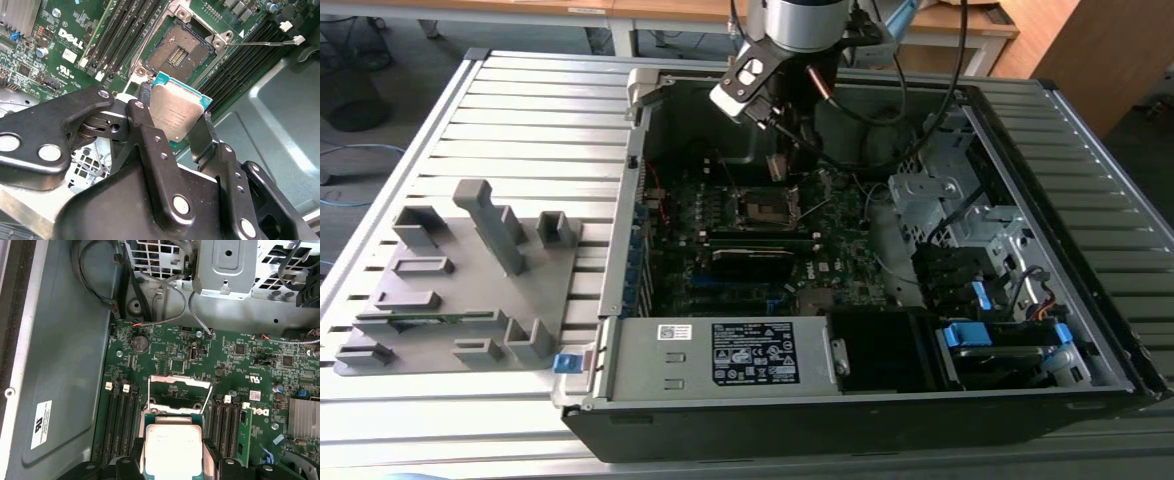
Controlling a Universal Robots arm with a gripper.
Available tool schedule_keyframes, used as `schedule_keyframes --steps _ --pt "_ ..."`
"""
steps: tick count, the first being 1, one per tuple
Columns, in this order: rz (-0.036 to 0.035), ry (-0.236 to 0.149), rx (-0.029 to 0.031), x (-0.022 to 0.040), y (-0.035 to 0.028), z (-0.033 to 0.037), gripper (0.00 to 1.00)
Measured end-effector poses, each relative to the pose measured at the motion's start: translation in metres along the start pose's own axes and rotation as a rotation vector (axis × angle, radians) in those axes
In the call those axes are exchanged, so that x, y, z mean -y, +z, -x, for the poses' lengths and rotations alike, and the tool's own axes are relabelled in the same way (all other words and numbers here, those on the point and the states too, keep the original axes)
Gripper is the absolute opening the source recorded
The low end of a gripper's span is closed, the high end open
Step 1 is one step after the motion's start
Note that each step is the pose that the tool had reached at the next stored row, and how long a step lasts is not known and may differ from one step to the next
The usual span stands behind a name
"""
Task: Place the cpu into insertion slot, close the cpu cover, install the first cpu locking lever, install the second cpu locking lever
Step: 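Place the cpu into insertion slot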
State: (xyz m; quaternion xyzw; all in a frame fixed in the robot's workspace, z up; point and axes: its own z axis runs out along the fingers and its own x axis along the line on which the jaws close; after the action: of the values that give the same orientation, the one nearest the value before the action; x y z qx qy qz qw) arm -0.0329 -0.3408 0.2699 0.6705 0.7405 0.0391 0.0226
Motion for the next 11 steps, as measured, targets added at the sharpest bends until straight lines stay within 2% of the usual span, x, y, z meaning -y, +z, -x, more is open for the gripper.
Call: schedule_keyframes --steps 2,5,11 --pt "0.0001 0.001 0.0001 0.0000 0.0000 0.0000 0.54" --pt "0.0008 0.041 0.0036 0.0000 0.0002 0.0000 0.54" --pt "0.0008 0.044 0.0040 0.0001 0.0002 0.0000 0.54"
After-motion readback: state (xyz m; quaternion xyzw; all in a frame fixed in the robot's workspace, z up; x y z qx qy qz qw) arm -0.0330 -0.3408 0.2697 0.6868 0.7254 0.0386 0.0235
